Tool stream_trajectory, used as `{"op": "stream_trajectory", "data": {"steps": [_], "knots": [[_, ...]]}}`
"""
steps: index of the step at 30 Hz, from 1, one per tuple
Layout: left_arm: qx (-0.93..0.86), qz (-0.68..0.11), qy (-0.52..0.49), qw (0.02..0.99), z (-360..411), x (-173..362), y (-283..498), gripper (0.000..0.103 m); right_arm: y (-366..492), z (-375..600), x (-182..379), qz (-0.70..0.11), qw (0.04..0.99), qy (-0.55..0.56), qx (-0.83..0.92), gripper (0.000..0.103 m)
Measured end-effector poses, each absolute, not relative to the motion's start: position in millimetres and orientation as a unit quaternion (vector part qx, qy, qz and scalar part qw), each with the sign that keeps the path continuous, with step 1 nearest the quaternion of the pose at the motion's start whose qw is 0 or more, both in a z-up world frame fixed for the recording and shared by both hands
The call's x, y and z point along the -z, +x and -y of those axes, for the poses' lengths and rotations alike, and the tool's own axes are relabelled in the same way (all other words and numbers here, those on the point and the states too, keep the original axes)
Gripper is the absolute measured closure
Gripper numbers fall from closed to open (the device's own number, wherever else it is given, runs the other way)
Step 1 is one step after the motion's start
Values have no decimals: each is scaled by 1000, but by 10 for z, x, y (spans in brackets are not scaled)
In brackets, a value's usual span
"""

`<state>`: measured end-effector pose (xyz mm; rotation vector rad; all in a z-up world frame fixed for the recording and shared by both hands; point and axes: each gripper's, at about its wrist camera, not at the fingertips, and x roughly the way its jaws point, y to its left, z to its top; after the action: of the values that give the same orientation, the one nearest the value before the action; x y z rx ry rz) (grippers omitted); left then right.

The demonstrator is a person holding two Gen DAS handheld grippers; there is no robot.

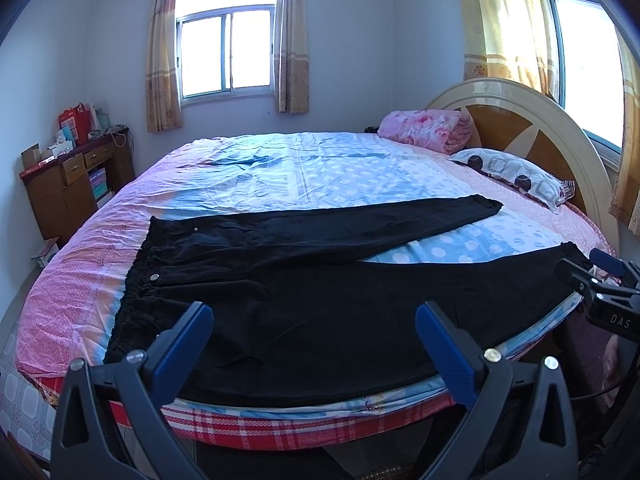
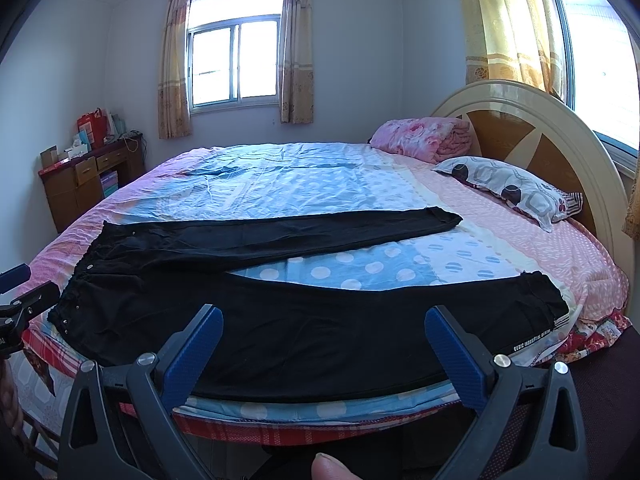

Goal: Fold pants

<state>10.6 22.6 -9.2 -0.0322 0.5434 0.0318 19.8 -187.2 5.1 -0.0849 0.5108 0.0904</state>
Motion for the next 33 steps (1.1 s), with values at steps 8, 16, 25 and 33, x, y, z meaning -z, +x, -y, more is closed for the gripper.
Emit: {"op": "stream_trajectory", "data": {"steps": [8,16,25,33], "knots": [[-16,-271,-17,962,-233,111,120,0,204,1869,-39,-253,965,-43,-45,1],[-17,-283,-16,959,-255,222,197,0,236,1864,13,-259,964,-45,-46,1],[-61,-311,-16,948,-774,505,686,0,432,1912,142,-266,959,-57,-73,1],[-158,-353,-35,921,-2095,616,1653,0,982,1985,420,-314,945,-45,-78,1]]}}
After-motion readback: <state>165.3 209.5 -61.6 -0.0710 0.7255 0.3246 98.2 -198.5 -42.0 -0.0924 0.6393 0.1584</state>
